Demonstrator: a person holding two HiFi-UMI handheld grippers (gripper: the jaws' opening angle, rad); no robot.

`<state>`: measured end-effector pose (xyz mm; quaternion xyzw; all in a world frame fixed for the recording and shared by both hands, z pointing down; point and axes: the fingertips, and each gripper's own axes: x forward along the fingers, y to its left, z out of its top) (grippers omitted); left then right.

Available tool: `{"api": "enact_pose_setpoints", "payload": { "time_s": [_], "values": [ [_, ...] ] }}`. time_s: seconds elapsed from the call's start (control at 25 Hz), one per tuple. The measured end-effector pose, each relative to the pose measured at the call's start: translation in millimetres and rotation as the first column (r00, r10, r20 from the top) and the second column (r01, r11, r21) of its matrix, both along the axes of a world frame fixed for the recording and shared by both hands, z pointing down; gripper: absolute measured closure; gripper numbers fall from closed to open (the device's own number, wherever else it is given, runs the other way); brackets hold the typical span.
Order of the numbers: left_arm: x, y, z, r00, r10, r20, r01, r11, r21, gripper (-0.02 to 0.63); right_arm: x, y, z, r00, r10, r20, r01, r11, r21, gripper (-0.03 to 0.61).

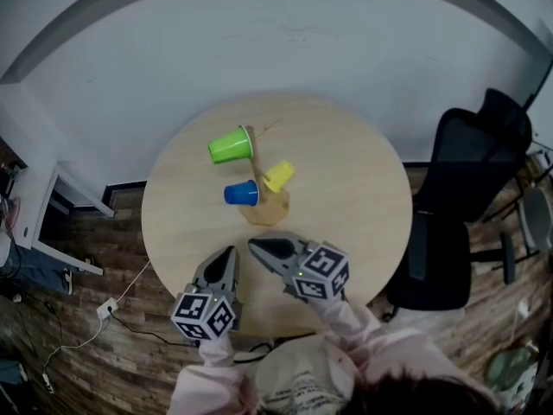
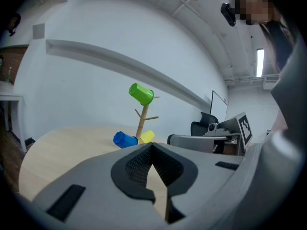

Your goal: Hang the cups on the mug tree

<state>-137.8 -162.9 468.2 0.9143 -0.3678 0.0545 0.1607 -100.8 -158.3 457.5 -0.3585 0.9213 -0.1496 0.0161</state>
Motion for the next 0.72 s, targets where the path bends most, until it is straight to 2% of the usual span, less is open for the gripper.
{"api": "enact_pose_setpoints", "payload": {
  "time_s": [0.28, 0.72],
  "values": [
    [4.7, 2.4, 2.0, 1.000, 0.013, 0.007, -0.013, 1.000, 0.003, 0.609, 6.0, 2.0, 6.2, 0.999, 0.040, -0.033, -0.039, 0.999, 0.010, 0.577],
    [0.9, 3.9, 0.6, 1.000, -0.007, 0.020, 0.007, 1.000, 0.008, 0.609, 6.0, 1.0, 4.5, 0.999, 0.032, -0.003, -0.032, 0.999, 0.012, 0.578]
  ]
}}
